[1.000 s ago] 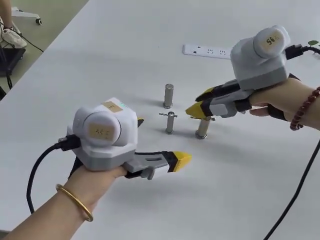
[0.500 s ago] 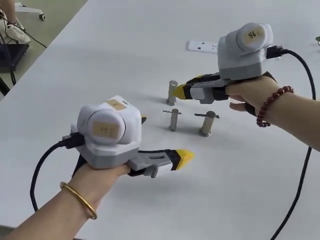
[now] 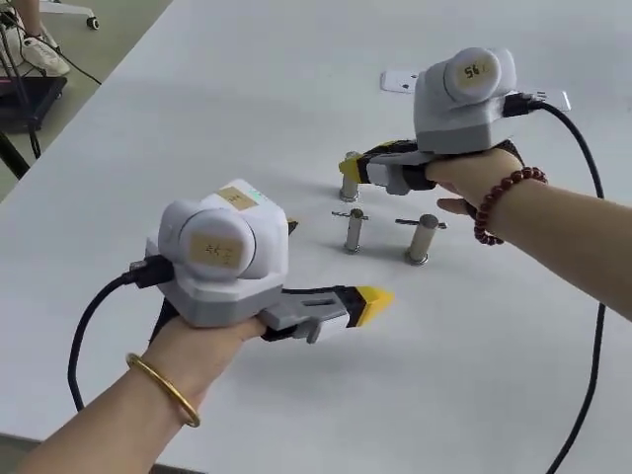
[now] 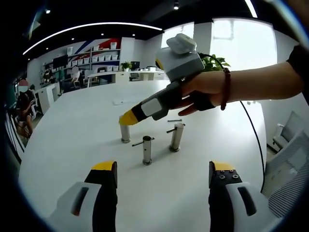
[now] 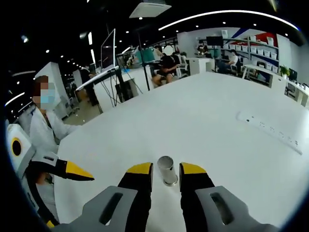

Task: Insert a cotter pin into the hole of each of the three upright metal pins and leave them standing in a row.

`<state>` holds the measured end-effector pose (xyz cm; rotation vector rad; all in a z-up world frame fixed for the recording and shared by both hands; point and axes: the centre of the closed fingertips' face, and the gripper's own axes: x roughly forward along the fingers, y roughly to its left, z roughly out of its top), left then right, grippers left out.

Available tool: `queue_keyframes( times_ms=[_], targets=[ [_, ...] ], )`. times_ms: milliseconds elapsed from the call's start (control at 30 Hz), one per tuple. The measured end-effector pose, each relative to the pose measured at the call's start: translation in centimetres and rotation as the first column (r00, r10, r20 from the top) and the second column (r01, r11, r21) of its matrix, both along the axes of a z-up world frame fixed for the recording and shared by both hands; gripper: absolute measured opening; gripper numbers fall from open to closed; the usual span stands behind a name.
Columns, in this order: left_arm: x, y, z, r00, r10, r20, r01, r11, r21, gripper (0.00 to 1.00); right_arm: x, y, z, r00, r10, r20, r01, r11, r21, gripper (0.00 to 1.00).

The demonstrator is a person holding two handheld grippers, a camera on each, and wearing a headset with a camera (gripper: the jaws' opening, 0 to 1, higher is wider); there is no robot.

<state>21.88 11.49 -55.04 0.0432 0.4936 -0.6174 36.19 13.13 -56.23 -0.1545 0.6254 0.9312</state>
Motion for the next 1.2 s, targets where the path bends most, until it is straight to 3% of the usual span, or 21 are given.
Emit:
queue_keyframes(
  times_ms=[333,700,833,1200],
  targets=[
    [0.1,0.1,-0.1,1.000,0.000,-0.003,0.000,1.000,0.001,0.76,0.3,0.6,-0.5,1.000,-0.021,0.009,0.021,1.000,0.002,0.13],
    [0.1,0.2,-0.1,1.000,0.000,-0.003,0.000,1.000,0.006,0.75,0.1,0.8,-0.4,0.996,0.051,0.076,-0.048,0.998,-0.050,0.09],
    [0.1,0.2,-0.1,1.000,0.000,-0.003,0.000,1.000,0.008,0.75,0.3,0.9,-0.4,0.995,0.063,0.073,-0.058,0.996,-0.064,0.08],
    [0.1,0.0,0.2,1.000,-0.012,0.015,0.012,1.000,0.018,0.76,-0.3,-1.1,0.0,0.995,0.057,0.084,-0.050,0.995,-0.089,0.08]
  ],
)
